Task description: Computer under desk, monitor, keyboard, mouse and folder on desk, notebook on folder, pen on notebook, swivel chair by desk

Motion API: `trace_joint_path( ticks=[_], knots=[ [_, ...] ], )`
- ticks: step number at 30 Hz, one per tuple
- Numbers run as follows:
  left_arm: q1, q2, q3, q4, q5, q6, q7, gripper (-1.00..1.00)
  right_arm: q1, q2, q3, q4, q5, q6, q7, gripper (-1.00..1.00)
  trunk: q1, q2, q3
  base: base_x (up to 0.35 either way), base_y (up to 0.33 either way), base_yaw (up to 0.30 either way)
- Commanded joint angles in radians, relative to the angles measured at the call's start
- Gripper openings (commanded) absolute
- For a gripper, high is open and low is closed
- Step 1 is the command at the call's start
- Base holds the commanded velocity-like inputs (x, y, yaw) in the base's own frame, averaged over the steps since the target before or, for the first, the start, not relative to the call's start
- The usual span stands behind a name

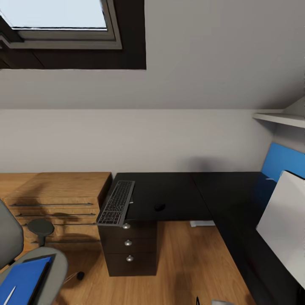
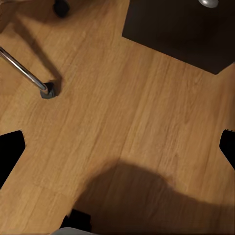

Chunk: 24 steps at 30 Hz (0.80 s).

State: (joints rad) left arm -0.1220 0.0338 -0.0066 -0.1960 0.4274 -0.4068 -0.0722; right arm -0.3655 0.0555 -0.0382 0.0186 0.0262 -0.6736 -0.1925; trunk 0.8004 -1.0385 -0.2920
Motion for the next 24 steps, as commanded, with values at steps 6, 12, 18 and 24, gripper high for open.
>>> trace_joint_path(
  ticks=[6,12,18,24],
  knots=[
    [-0.001,0.0,-0.007,0.002,0.01,-0.003,-0.008,1.0,-0.001,0.0,-0.002,0.003,0.003,-0.003,-0.002,1.0,0.0,-0.001,0.006,-0.245,0.098,0.0],
    [-0.001,0.0,-0.008,0.003,0.011,-0.003,-0.008,1.0,-0.001,0.001,-0.002,0.003,0.003,-0.003,-0.001,1.0,0.0,-0.001,0.008,-0.289,0.119,0.0],
    [-0.001,0.0,-0.009,0.003,0.011,-0.003,-0.008,1.0,-0.001,0.001,-0.002,0.003,0.003,-0.003,-0.001,1.0,0.0,-0.001,0.008,-0.3,0.125,0.0],
    [-0.001,0.0,-0.009,0.003,0.011,-0.003,-0.008,1.0,-0.001,0.0,-0.002,0.003,0.003,-0.002,-0.001,1.0,0.0,-0.001,0.009,-0.302,0.135,0.0]
  ],
)
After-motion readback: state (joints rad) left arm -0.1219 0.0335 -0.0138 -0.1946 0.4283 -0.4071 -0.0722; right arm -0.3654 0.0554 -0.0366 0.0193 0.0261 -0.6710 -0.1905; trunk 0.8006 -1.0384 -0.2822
